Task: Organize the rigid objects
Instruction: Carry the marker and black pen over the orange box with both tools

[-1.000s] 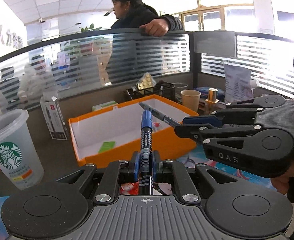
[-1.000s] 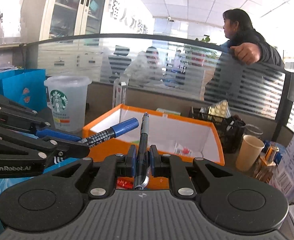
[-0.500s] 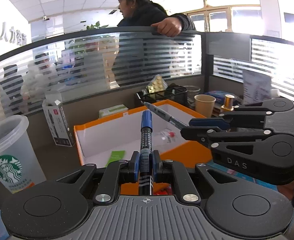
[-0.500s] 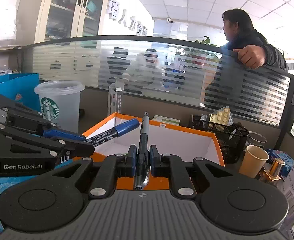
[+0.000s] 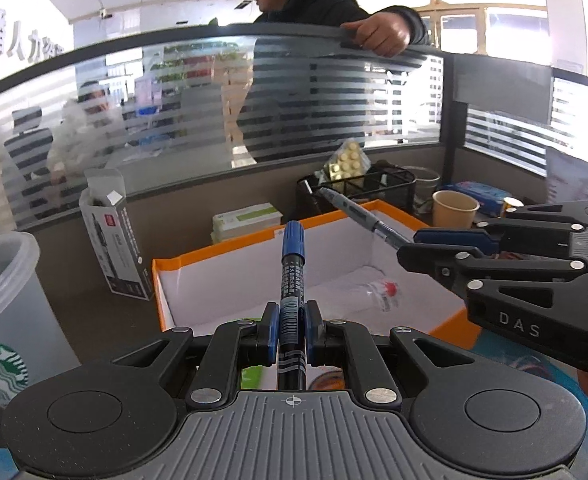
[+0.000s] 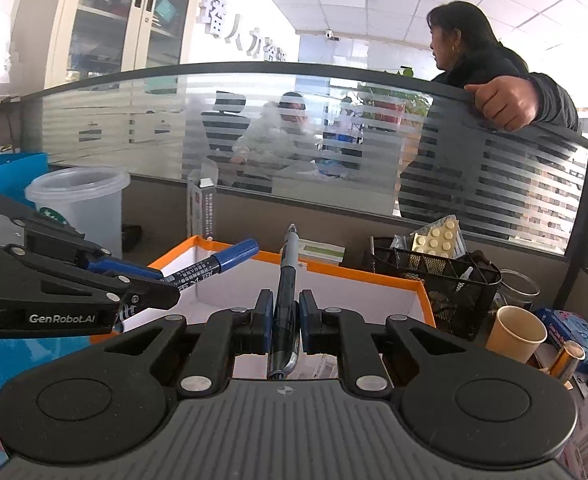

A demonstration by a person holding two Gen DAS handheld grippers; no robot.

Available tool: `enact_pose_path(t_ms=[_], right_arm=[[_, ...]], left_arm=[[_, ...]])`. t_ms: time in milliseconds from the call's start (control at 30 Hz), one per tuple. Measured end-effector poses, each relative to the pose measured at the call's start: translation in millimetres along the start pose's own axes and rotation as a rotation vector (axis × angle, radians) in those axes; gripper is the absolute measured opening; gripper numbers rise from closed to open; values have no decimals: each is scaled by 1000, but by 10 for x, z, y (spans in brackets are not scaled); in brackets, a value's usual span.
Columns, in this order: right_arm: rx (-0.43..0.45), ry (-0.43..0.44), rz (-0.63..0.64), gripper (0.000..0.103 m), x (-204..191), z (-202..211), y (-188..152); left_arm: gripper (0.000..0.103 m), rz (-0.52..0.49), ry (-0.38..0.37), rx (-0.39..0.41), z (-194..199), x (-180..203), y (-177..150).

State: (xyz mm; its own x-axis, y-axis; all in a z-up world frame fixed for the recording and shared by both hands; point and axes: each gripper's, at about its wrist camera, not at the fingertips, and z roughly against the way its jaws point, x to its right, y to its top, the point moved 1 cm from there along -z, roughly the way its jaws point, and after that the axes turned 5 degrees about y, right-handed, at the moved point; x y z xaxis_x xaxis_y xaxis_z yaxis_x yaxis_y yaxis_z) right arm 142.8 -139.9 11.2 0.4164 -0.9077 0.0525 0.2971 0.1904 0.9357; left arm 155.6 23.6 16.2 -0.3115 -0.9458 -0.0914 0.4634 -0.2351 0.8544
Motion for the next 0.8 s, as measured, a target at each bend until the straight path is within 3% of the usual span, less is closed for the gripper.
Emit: enact_pose_path(t_ms=[467,800], right_arm=[[-57,9,3,13,70,-448,-68],[-117,48,-34,13,123,-636,-103]], left_arm=[[11,8,18,-84,-516,-126,9],[11,-4,45,-133,-613,-166,-19]])
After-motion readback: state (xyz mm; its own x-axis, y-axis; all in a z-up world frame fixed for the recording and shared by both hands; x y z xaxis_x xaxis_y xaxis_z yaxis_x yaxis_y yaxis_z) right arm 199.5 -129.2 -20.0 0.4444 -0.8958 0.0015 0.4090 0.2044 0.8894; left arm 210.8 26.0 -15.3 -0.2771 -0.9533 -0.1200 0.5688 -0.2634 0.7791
